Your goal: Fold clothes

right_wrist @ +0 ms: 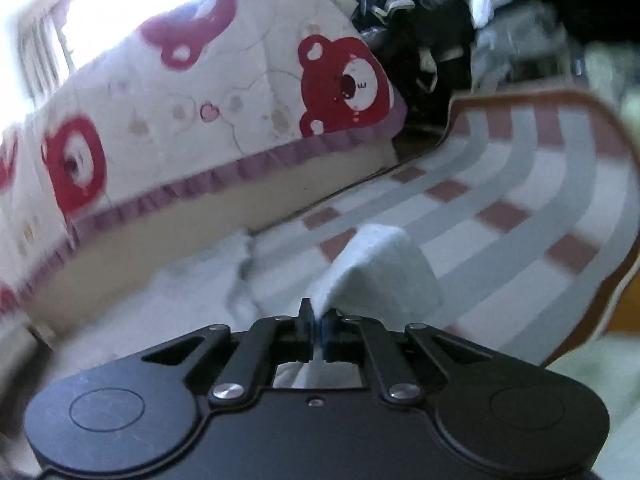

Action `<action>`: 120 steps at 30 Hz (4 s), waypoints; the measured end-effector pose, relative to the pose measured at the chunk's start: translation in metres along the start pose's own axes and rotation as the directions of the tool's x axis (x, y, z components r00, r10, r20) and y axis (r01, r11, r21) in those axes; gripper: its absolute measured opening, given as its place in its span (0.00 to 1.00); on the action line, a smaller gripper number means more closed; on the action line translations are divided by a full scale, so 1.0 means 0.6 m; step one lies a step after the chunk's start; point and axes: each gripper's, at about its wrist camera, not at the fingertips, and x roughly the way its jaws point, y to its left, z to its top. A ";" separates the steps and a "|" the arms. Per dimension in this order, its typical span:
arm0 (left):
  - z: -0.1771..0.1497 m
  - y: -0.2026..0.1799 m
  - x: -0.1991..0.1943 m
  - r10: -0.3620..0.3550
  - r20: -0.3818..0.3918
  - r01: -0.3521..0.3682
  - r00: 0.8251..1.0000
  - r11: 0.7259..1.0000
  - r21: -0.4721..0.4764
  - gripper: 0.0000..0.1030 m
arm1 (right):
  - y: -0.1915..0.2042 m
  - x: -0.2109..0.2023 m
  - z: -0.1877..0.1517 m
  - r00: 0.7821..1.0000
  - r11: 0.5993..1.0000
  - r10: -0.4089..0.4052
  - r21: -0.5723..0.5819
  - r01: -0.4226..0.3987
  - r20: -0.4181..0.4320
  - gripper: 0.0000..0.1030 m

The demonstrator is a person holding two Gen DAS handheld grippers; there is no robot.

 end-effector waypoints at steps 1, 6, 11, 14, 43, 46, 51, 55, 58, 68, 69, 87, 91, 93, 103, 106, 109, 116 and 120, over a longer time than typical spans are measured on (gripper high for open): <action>-0.001 0.000 0.001 0.011 -0.010 -0.011 1.000 1.000 0.004 0.09 | -0.005 0.009 -0.002 0.998 0.998 -0.050 -0.030 0.049 -0.030 0.03; -0.011 0.032 -0.051 0.167 -0.025 -0.167 0.986 0.986 -0.024 0.41 | -0.060 0.076 -0.020 0.934 0.970 -0.243 -0.088 0.228 -0.262 0.04; -0.038 0.138 -0.186 0.451 -0.013 -0.444 0.892 0.872 -0.208 0.56 | -0.097 0.099 -0.014 0.916 0.974 -0.216 -0.016 0.224 -0.339 0.25; -0.084 0.232 -0.265 0.547 -0.033 -0.509 0.836 0.754 -0.415 0.57 | -0.124 0.105 -0.016 0.928 0.982 -0.109 0.107 0.156 -0.358 0.48; -0.257 0.382 -0.303 0.621 0.006 -0.332 0.783 0.427 -0.841 0.72 | -0.053 0.136 -0.028 0.909 0.916 -0.355 -0.277 0.291 -0.217 0.03; -0.247 0.392 -0.288 0.624 0.049 -0.333 0.780 0.480 -0.812 1.00 | -0.081 0.126 -0.026 0.933 0.955 -0.279 -0.165 0.245 -0.228 0.03; -0.217 0.396 -0.287 0.688 0.074 -0.411 0.722 0.514 -0.753 0.07 | -0.082 0.127 -0.033 0.942 0.964 -0.248 -0.155 0.217 -0.224 0.04; -0.202 0.359 -0.371 0.785 0.176 -0.424 0.594 0.491 -0.761 0.05 | -0.081 0.120 -0.031 0.951 0.964 -0.241 -0.157 0.213 -0.193 0.03; -0.209 0.329 -0.427 0.826 0.246 -0.413 0.507 0.484 -0.772 0.05 | -0.080 0.092 -0.024 0.972 0.969 -0.215 -0.145 0.199 -0.099 0.03; -0.210 0.368 -0.327 0.853 -0.040 -0.597 0.521 0.330 -0.731 0.13 | -0.074 0.119 -0.024 0.929 0.921 -0.332 -0.269 0.282 -0.162 0.03; -0.206 0.367 -0.328 0.845 -0.056 -0.600 0.531 0.328 -0.730 0.28 | -0.073 0.118 -0.024 0.927 0.918 -0.337 -0.277 0.285 -0.164 0.04; -0.139 0.110 -0.145 0.334 -0.111 -0.347 0.936 0.929 -0.131 0.72 | 0.028 0.049 -0.072 0.528 0.949 0.249 0.096 -0.301 -0.812 0.52; -0.135 0.109 -0.123 0.390 -0.140 -0.402 0.910 0.912 -0.077 0.74 | 0.043 0.060 -0.076 0.517 0.951 0.213 0.055 -0.303 -0.829 0.54; -0.133 0.111 -0.112 0.400 -0.159 -0.416 0.902 0.905 -0.083 0.74 | 0.051 0.072 -0.091 0.442 0.943 0.229 0.085 -0.322 -0.868 0.57; -0.128 0.088 -0.126 0.453 -0.095 -0.458 0.887 0.888 -0.041 0.09 | 0.050 0.116 -0.138 0.234 0.926 0.350 0.299 -0.229 -0.907 0.69; -0.114 0.091 -0.167 0.414 -0.050 -0.417 0.909 0.904 -0.094 0.09 | 0.054 0.118 -0.133 0.265 0.925 0.354 0.294 -0.241 -0.897 0.23; -0.110 0.087 -0.226 0.355 0.002 -0.351 0.935 0.923 -0.159 0.09 | 0.042 0.117 -0.113 0.262 0.899 0.414 0.346 -0.267 -0.872 0.07; -0.144 0.094 -0.213 0.227 -0.137 -0.252 0.964 0.944 -0.212 0.09 | 0.024 0.068 -0.072 0.216 0.878 0.404 0.310 -0.365 -0.889 0.07; -0.167 0.082 -0.161 0.249 -0.225 -0.289 0.942 0.943 -0.164 0.08 | 0.050 0.055 -0.098 0.212 0.889 0.322 0.218 -0.402 -0.923 0.07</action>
